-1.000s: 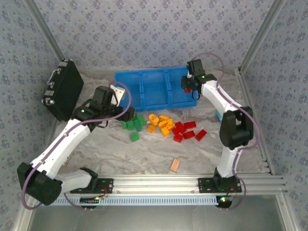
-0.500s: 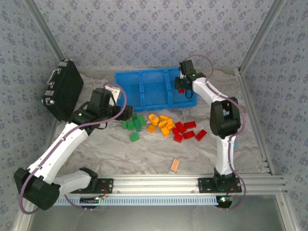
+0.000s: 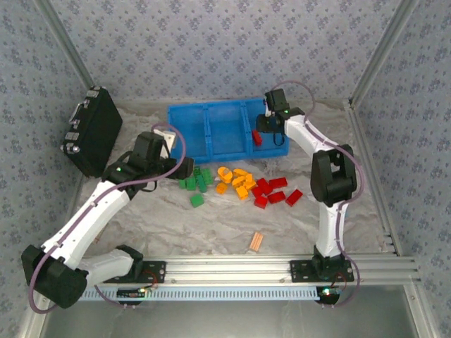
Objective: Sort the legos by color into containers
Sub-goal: Place the lego in the container, then pick up the lego from the center of the table.
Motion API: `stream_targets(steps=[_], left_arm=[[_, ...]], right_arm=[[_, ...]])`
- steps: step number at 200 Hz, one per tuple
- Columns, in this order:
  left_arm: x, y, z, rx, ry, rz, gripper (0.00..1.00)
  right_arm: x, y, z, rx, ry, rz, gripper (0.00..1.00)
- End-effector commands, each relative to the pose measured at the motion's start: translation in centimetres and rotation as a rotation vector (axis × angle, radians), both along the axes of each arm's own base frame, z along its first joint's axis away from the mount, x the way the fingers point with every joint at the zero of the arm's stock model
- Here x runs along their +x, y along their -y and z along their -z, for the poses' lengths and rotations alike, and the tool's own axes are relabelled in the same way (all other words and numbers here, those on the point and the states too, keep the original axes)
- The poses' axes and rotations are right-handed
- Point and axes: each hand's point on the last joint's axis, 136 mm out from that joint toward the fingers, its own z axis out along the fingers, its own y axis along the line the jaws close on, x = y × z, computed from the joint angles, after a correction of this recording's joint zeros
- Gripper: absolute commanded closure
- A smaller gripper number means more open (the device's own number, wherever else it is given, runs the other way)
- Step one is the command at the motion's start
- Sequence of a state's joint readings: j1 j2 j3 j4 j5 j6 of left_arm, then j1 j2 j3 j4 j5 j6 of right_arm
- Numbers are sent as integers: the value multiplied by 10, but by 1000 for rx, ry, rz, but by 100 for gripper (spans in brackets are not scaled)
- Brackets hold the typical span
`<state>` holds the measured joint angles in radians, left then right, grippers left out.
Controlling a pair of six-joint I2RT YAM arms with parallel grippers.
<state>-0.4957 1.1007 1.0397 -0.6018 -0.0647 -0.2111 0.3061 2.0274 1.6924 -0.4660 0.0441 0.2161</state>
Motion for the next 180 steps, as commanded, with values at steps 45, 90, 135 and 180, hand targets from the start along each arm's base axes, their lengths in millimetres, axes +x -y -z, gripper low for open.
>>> stream_targets(steps=[45, 90, 135, 180], left_arm=[[-6, -4, -2, -28, 40, -2, 0], [-7, 3, -1, -42, 35, 37, 0], [-8, 7, -2, -55, 51, 63, 0], [-15, 6, -1, -72, 63, 71, 0]], right_arm=[[-101, -18, -25, 104, -29, -17, 49], [-176, -48, 1, 168, -117, -30, 40], [-207, -70, 33, 154, -164, -47, 32], [-205, -71, 64, 56, -189, -36, 39]])
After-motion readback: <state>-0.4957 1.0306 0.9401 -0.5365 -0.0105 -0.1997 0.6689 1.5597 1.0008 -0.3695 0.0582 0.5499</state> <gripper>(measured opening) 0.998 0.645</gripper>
